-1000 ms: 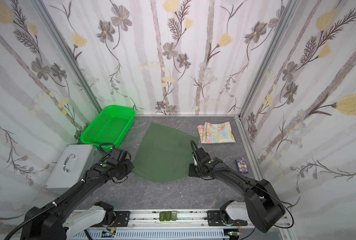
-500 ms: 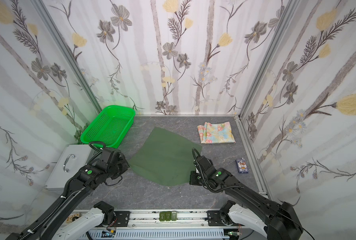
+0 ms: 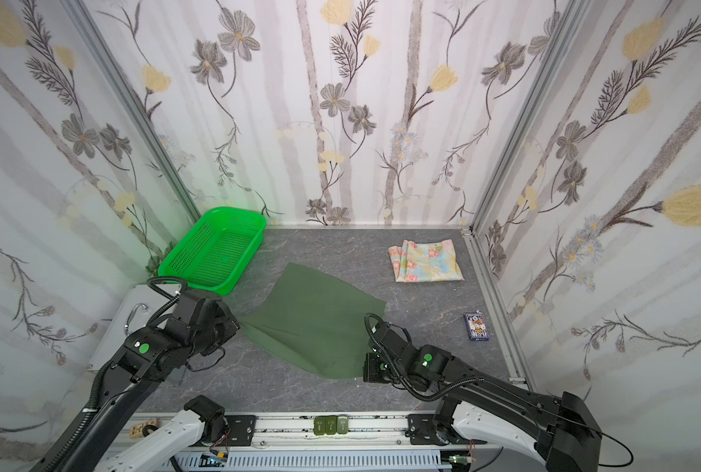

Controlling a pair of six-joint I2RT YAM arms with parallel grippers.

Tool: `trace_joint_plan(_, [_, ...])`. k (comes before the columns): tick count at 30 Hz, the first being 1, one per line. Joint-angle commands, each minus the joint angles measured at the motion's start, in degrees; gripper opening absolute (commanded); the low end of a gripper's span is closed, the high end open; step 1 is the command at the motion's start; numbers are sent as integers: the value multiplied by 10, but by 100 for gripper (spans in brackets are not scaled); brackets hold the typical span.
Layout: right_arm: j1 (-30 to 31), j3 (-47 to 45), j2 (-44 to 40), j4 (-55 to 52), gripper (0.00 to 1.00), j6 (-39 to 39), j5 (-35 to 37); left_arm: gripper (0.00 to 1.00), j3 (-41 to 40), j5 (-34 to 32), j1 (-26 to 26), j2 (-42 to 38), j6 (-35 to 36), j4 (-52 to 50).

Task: Fold and stack skirts
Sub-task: Fold the skirt at the center of the table.

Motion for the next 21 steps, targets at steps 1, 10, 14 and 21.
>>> trace_joint_plan(1, [-18,14,-3,28,0,20,-8,0,36,-32,0,46,30,-6])
trace_joint_plan(10, [-167,76,31,23,0,-63,-70,0,96,-26,0,196,65,124])
trace_joint_plan(14, [-214,119,64,17,0,-94,-94,0,129,-44,2,255,75,167])
trace_joint_plan(21, [-251,153,80,6,0,-117,-95,0,192,-76,10,317,89,199])
